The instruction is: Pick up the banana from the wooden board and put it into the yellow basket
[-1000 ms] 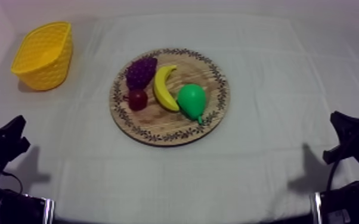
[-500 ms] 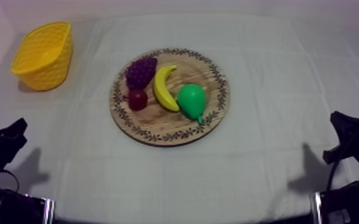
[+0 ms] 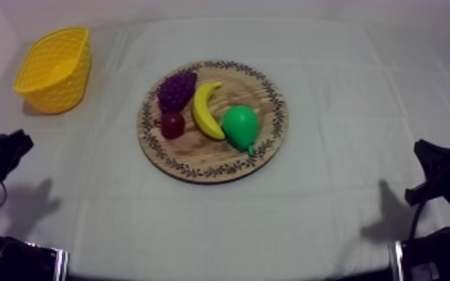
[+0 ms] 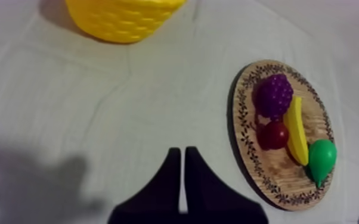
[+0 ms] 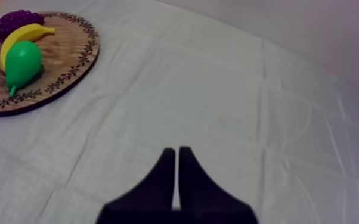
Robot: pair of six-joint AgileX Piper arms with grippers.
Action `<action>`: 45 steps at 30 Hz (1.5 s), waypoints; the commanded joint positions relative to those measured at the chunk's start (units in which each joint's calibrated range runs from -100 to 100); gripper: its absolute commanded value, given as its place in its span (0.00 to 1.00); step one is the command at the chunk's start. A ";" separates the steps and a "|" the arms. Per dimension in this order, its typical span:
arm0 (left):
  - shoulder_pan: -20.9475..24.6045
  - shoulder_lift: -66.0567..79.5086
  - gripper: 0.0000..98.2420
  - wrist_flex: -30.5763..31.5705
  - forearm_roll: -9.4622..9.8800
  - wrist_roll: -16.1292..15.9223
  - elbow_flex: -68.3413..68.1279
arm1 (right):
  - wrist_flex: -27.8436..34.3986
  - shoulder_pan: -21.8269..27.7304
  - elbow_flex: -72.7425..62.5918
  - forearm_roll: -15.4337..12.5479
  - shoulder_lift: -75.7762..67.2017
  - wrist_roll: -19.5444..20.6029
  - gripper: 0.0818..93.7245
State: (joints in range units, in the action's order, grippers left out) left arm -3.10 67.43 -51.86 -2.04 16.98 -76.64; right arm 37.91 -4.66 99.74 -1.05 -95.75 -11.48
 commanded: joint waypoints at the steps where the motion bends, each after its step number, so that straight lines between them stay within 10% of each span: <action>1: 0.35 -7.81 0.00 -3.77 -0.11 0.02 7.26 | -0.01 -0.01 0.04 0.00 -0.01 -0.02 0.00; 24: 3.99 -48.50 0.00 -31.05 -1.01 -4.49 51.83 | -0.01 -0.01 0.04 0.00 -0.01 -0.02 0.00; 45: -16.22 -65.53 0.00 -32.03 -3.46 0.85 69.12 | -0.01 -0.01 0.04 0.00 -0.01 -0.02 0.00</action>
State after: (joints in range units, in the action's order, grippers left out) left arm -16.87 2.85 -83.76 -5.44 17.65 -8.93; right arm 37.90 -4.66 99.74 -1.05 -95.75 -11.51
